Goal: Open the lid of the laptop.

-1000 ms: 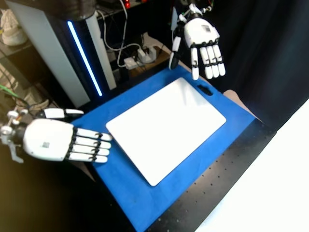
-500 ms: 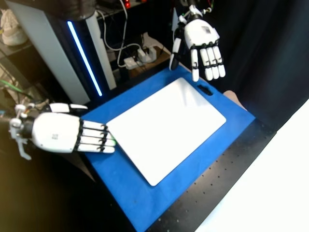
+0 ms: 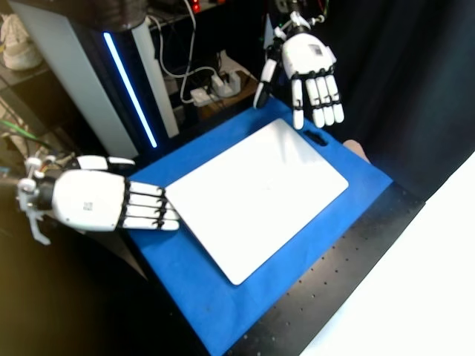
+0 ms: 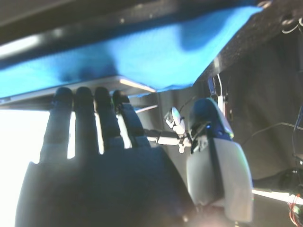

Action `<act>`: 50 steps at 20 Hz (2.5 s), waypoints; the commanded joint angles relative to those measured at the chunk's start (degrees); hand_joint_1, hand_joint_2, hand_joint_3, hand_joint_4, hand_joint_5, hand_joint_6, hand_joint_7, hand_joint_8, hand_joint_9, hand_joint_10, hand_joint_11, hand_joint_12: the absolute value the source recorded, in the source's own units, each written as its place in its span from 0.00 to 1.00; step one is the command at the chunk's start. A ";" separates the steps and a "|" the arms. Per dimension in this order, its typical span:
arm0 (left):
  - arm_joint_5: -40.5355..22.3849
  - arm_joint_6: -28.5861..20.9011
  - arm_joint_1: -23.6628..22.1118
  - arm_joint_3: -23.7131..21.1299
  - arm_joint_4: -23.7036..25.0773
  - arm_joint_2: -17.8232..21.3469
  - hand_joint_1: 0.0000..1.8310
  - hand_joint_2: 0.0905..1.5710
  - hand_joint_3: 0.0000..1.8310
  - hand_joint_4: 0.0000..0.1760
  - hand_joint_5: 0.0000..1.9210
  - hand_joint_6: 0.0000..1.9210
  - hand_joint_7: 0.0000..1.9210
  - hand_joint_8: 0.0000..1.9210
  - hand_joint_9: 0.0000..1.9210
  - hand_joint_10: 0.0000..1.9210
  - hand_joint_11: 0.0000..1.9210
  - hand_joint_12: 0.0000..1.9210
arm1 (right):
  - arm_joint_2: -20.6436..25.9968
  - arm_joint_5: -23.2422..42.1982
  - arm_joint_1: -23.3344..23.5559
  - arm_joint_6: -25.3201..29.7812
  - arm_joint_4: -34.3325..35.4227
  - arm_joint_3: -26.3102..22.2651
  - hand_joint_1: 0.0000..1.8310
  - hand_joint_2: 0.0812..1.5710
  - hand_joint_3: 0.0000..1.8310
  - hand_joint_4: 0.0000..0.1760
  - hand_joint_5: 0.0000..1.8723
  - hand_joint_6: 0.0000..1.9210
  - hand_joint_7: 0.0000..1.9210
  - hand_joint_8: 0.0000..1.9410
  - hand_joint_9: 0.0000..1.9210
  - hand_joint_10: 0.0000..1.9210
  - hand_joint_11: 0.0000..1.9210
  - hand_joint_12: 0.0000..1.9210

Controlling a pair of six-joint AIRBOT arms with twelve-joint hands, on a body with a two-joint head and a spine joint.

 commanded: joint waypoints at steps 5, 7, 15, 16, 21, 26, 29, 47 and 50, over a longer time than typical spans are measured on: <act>-6.71 9.46 -3.45 0.12 -3.29 -3.14 0.36 0.57 0.00 1.00 0.01 0.00 0.03 0.00 0.03 0.00 0.00 0.00 | -1.55 6.16 0.88 0.47 2.67 0.24 0.00 0.76 0.01 0.00 0.00 0.00 0.00 0.00 0.00 0.00 0.00 0.00; -5.94 13.05 -4.38 0.46 -4.32 -4.80 0.35 0.57 0.00 1.00 0.01 0.00 0.00 0.00 0.01 0.00 0.00 0.00 | -1.61 6.16 0.88 0.47 2.67 0.32 0.00 0.76 0.00 0.00 0.00 0.00 0.00 0.00 0.00 0.00 0.00 0.00; -2.07 27.10 -8.71 2.75 -10.41 -11.21 0.40 0.57 0.00 1.00 0.00 0.00 0.00 0.00 0.01 0.00 0.00 0.00 | -1.73 6.16 0.87 0.47 2.24 0.42 0.00 0.75 0.00 0.00 0.00 0.00 0.00 0.00 0.00 0.00 0.00 0.00; -2.71 27.88 -9.14 2.91 -10.76 -11.80 0.42 0.57 0.00 1.00 0.00 0.00 0.00 0.00 0.01 0.00 0.00 0.00 | -1.73 6.15 0.86 0.47 2.22 0.42 0.00 0.76 0.00 0.00 0.00 0.00 0.00 0.00 0.00 0.00 0.00 0.00; -5.98 28.25 -10.60 3.97 -12.04 -14.29 0.40 0.60 0.01 1.00 0.00 0.00 0.00 0.00 0.00 0.00 0.02 0.01 | -1.73 6.15 0.82 0.47 2.19 0.40 0.00 0.75 0.00 0.00 0.00 0.00 0.00 0.00 0.00 0.00 0.00 0.00; -8.73 28.25 -11.96 4.05 -12.69 -15.03 0.39 0.62 0.00 0.72 0.04 0.01 0.04 0.00 0.08 0.00 0.06 0.05 | -1.72 6.15 0.82 0.47 2.09 0.41 0.00 0.74 0.00 0.00 0.00 0.00 0.00 0.00 0.00 0.00 0.00 0.00; -11.27 28.25 -12.99 4.30 -13.17 -16.32 0.39 0.62 0.00 0.76 0.08 0.00 0.08 0.00 0.09 0.00 0.00 0.28 | -1.72 6.14 0.70 0.47 2.09 0.42 0.00 0.74 0.00 0.00 0.00 0.00 0.00 0.00 0.00 0.00 0.00 0.00; -9.59 28.25 -21.50 8.50 -13.90 -18.11 0.41 0.61 0.00 0.76 0.03 0.00 0.04 0.00 0.04 0.00 0.00 0.18 | -2.80 4.38 0.66 0.47 0.50 1.28 0.00 0.75 0.00 0.00 0.00 0.00 0.00 0.00 0.00 0.00 0.00 0.00; -9.50 28.25 -21.40 8.42 -13.69 -18.39 0.40 0.60 0.00 0.78 0.04 0.00 0.04 0.00 0.05 0.00 0.00 0.20 | -2.80 4.38 1.05 0.47 0.53 1.45 0.00 0.75 0.00 0.00 0.00 0.00 0.00 0.00 0.00 0.00 0.00 0.00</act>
